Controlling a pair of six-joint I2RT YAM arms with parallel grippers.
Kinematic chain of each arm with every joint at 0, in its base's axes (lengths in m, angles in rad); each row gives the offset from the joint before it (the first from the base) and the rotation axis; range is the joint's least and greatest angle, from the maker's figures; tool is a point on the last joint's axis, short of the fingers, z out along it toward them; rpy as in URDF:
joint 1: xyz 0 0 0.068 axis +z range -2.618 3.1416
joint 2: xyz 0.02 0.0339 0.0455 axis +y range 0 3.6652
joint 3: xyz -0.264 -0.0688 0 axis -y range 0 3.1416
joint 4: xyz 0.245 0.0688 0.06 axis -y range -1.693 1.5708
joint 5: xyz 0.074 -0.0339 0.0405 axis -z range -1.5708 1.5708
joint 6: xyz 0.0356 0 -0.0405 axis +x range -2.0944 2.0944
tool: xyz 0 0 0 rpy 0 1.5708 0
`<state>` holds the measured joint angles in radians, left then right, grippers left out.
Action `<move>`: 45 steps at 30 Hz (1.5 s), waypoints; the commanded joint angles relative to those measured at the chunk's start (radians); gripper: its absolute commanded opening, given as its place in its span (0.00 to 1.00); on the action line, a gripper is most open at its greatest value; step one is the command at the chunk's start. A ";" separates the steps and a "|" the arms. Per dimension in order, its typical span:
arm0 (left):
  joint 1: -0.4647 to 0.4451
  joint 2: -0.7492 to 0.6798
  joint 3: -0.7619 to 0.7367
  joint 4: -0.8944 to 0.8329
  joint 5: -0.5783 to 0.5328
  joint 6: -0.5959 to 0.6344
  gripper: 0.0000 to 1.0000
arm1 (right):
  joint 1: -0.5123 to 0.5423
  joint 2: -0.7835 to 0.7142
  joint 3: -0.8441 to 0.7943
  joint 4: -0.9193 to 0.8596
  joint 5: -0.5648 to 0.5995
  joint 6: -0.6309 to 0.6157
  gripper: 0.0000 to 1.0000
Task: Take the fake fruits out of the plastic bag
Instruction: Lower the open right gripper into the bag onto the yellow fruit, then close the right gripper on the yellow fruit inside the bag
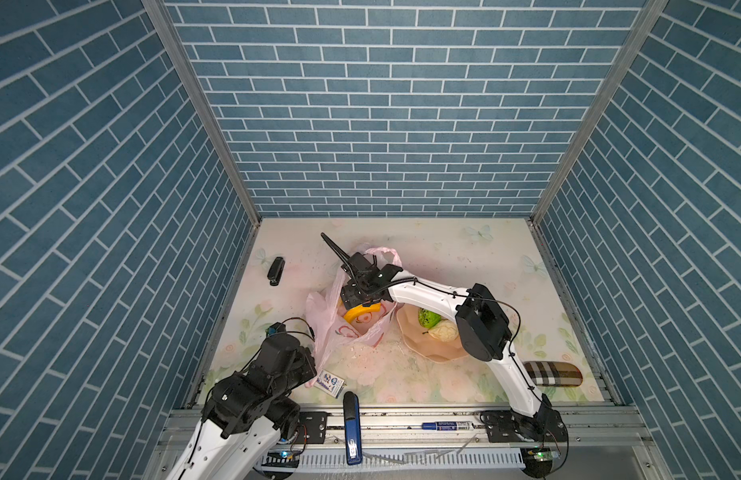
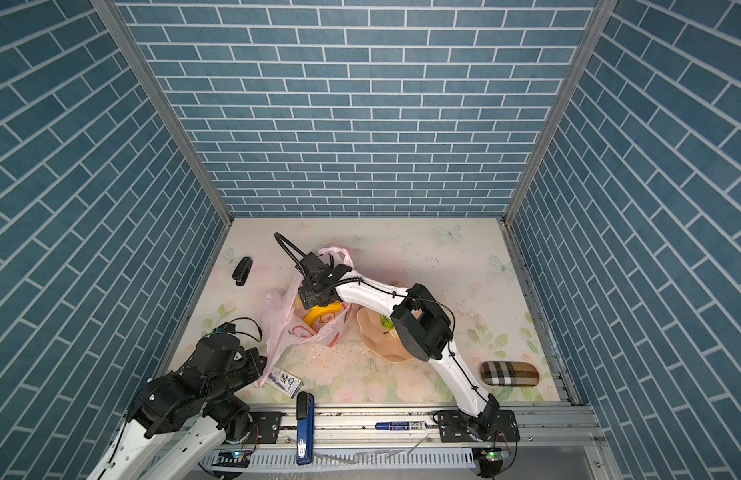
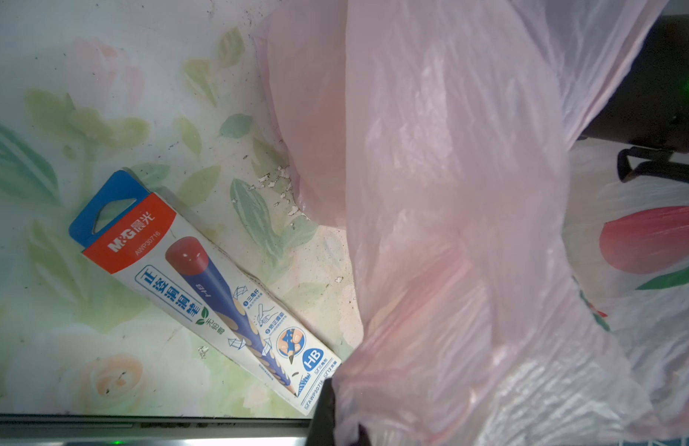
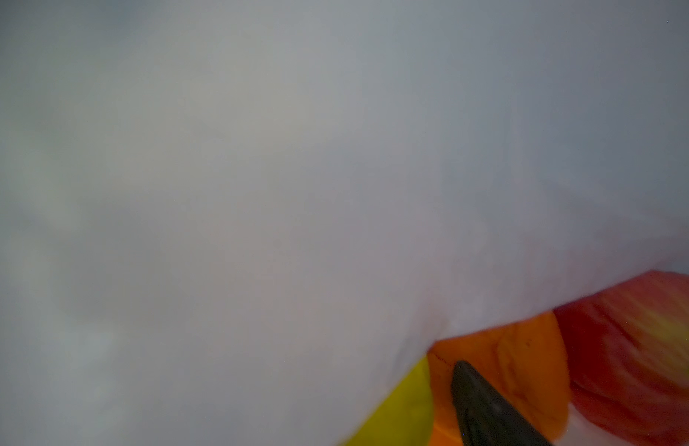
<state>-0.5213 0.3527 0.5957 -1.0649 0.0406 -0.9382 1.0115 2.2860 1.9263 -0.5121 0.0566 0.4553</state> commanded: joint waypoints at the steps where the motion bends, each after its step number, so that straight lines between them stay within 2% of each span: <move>1: 0.005 -0.009 -0.012 0.010 -0.002 -0.004 0.04 | -0.007 0.043 0.041 -0.020 0.019 0.045 0.76; 7: 0.004 -0.027 -0.022 0.018 -0.004 -0.016 0.04 | -0.011 0.060 0.049 -0.021 0.007 0.052 0.67; 15: 0.003 -0.041 -0.018 0.020 -0.021 -0.024 0.04 | -0.014 0.052 0.017 0.004 -0.027 0.063 0.43; 20: 0.005 -0.041 0.000 0.027 -0.054 -0.025 0.04 | -0.014 0.013 -0.012 0.023 -0.048 0.047 0.34; 28: 0.005 0.031 0.020 0.129 -0.088 0.008 0.05 | -0.011 -0.086 -0.097 0.030 -0.101 -0.009 0.27; 36: 0.006 0.156 0.075 0.170 -0.177 0.086 0.06 | -0.005 -0.232 -0.169 -0.004 -0.170 -0.058 0.25; 45: 0.006 0.199 0.098 0.223 -0.265 0.080 0.06 | 0.001 -0.320 -0.185 -0.066 -0.220 -0.115 0.24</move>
<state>-0.5209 0.5426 0.6689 -0.8780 -0.1658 -0.8749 1.0080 2.0094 1.7691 -0.5255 -0.1329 0.3935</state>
